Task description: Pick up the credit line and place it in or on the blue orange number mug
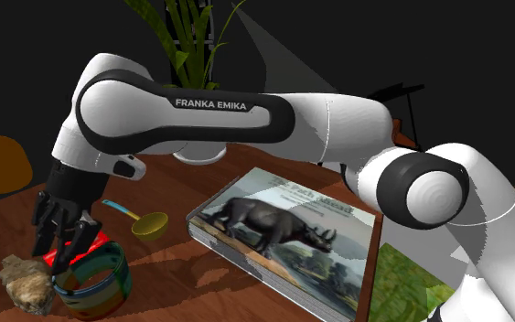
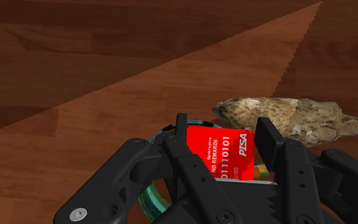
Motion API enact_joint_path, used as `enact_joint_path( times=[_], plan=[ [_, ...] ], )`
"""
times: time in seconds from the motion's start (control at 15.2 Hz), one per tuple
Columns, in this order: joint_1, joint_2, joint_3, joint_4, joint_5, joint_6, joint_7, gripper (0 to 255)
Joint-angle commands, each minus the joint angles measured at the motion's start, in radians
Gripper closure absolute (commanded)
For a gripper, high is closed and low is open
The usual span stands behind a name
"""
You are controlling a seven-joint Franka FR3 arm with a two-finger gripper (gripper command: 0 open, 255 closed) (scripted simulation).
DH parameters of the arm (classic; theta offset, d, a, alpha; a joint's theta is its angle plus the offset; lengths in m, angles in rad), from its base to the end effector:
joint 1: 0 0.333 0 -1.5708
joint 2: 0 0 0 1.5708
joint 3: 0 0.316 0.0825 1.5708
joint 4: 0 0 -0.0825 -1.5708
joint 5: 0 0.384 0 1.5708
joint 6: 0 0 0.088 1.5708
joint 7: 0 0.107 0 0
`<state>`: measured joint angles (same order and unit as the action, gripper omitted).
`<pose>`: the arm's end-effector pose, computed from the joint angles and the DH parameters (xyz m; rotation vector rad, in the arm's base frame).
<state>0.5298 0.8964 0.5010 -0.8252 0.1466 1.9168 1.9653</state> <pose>0.5439 0.5760 0.4491 -2.2624 1.5309 0.6742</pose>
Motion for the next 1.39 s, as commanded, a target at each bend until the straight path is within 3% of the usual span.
enact_joint_path(
  times=[0.0,0.33,0.86,0.92,1.32],
  plan=[
    [-0.014,-0.018,0.003,-0.061,0.007,0.039,-0.012,255],
    [-0.029,-0.020,0.005,-0.139,0.015,0.107,-0.037,255],
    [-0.029,-0.020,0.005,-0.139,0.015,0.107,-0.037,255],
    [-0.030,-0.021,0.005,-0.138,0.015,0.105,-0.037,0],
    [-0.042,-0.037,0.007,-0.140,0.019,0.088,-0.038,0]
  ],
)
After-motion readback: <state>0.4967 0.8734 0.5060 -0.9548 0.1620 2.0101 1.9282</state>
